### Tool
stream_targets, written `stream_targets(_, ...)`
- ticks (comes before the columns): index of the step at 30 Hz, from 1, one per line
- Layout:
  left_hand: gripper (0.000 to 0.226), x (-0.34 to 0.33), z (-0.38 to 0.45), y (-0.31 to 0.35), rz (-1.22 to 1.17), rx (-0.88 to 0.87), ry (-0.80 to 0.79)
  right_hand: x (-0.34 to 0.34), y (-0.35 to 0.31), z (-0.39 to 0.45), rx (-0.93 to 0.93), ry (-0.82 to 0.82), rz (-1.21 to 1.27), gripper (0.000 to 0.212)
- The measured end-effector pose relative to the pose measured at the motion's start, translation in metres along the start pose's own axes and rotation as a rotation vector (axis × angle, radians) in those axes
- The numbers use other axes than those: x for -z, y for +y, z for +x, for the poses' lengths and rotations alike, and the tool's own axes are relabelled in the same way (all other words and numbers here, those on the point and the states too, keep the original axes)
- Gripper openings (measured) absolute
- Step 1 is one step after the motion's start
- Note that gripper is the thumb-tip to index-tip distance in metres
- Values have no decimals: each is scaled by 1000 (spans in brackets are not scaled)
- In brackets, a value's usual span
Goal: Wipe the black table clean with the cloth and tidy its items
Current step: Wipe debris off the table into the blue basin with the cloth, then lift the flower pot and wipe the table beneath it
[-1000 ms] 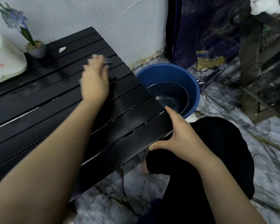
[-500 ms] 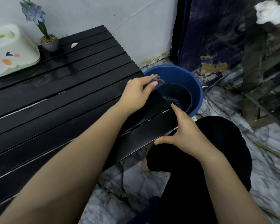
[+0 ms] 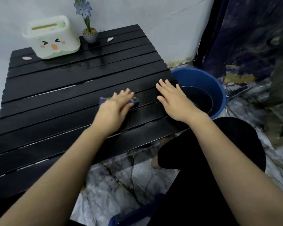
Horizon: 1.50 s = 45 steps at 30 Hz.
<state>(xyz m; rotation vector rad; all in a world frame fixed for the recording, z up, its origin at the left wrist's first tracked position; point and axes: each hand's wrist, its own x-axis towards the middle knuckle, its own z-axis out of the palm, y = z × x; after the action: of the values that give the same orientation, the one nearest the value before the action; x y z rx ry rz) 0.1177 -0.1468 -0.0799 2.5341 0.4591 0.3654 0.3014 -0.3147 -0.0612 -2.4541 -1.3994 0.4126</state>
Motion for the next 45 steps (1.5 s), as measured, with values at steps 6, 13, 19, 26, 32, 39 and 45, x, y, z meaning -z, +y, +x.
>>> stream_targets(6, 41, -23, -73, 75, -130, -317, -128, 1, -2, -1, 1, 15, -10, 51)
stream_targets(13, 35, 55, -88, -6, -229, 321, 385, 3, -9, 2, -51, 21, -8, 51)
stream_targets(19, 38, 34, -106, -28, 118, 414, 289, 1, -22, 7, -103, 25, -12, 52)
stream_targets(26, 40, 3, -97, 54, -286, 2, 49, -2, -27, 7, -120, 52, -45, 52)
stream_targets(32, 35, 55, -39, -39, -96, 391, 474, -3, -38, 17, -44, 48, -43, 52)
stream_targets(39, 30, 33, 5, -40, 232, 539, 335, -16, -62, 48, 61, 71, -32, 49)
stream_targets(45, 29, 42, 40, -31, -294, 389, 431, -16, -64, 73, 81, 140, -112, 41)
